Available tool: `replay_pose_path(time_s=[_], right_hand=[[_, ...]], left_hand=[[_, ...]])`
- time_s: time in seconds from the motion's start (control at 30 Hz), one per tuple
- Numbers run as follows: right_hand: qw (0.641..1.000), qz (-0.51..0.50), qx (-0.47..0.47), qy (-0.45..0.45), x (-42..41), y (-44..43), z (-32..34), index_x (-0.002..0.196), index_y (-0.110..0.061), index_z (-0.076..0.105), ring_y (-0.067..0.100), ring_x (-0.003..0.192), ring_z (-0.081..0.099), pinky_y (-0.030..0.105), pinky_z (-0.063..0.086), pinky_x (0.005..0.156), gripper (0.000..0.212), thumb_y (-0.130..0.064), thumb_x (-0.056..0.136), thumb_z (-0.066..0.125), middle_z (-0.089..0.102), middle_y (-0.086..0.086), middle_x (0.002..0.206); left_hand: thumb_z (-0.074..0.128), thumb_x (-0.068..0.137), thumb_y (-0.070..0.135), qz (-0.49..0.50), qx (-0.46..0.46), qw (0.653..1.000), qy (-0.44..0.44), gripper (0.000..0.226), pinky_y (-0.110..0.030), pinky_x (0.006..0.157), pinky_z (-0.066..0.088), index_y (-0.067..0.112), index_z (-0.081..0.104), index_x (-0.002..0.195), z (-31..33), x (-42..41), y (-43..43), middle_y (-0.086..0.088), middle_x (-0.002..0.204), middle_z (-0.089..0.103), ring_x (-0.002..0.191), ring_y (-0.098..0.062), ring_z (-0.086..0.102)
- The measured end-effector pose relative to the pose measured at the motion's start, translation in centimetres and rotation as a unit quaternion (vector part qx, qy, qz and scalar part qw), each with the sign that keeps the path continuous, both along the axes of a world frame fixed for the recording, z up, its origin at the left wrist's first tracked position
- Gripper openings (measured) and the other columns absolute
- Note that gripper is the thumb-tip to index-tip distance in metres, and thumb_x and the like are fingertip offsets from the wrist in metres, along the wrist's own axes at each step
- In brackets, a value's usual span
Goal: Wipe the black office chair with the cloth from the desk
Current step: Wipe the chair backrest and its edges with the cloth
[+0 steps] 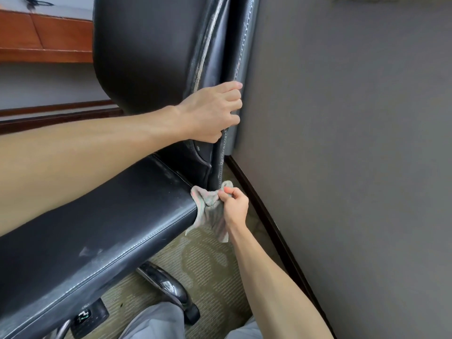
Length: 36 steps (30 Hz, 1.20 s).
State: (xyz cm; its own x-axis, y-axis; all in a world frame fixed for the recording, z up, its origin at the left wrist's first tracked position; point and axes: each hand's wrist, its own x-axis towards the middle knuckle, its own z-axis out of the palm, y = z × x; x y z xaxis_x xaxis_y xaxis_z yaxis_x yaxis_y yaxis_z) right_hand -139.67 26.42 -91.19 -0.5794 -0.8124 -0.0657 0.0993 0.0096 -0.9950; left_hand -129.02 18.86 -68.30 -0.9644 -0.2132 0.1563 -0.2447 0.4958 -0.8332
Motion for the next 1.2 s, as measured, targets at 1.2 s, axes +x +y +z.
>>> replay_pose_path(time_s=[1.2], right_hand=[[0.998,-0.002,-0.012,-0.056,0.6,0.9,0.9,0.051,-0.023,0.060,0.004,0.072,0.056,0.021,0.043,0.073,0.039,0.000,0.081,0.068,0.059,-0.007,0.070]], left_hand=[[0.048,0.085,0.019,0.018,0.007,1.000,-0.016,0.026,-0.037,0.118,-0.010,0.011,0.066,0.102,0.1,0.3,0.6,-0.007,0.102,0.056,0.112,-0.030,0.045]])
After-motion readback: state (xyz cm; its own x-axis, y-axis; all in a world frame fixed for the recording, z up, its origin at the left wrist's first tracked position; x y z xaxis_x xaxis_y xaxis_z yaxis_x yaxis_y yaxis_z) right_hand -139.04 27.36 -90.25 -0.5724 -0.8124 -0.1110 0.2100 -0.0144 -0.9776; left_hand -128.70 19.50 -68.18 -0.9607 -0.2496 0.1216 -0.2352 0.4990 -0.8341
